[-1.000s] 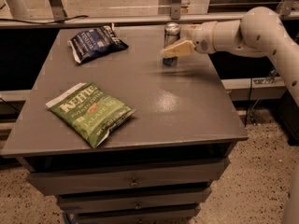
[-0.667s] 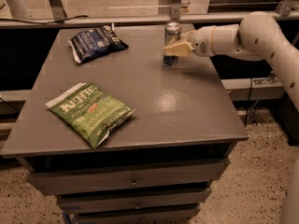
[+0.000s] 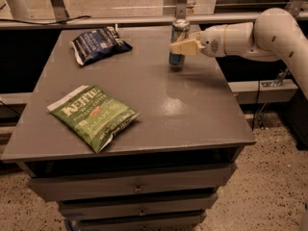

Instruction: Move redbull can near green jalapeno chip bag

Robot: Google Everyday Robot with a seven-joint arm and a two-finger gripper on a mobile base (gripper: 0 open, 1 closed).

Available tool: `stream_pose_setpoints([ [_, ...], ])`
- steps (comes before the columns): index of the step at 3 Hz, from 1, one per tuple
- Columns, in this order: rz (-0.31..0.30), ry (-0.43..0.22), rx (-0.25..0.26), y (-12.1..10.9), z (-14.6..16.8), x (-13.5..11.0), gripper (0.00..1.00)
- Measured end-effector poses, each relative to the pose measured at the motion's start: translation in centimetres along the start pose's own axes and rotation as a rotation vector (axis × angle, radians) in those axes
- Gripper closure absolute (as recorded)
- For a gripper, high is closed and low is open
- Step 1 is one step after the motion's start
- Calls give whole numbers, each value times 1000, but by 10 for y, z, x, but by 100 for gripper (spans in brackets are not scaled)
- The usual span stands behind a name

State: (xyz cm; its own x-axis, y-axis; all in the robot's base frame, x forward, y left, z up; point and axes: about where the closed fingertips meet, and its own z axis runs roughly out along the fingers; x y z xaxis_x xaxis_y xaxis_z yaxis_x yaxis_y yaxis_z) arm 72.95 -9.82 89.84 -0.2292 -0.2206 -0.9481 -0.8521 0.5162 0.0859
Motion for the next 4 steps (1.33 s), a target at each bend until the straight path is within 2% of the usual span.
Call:
stream_pose_setpoints([
  [1,28,-25,-71,32,-20,-14,100],
  [2,28,-25,-72,33,-20,-14,100],
  [3,31,-43,-115,51,-10,-16,100],
  [4,20,-70,-146,84,-4,-22,100],
])
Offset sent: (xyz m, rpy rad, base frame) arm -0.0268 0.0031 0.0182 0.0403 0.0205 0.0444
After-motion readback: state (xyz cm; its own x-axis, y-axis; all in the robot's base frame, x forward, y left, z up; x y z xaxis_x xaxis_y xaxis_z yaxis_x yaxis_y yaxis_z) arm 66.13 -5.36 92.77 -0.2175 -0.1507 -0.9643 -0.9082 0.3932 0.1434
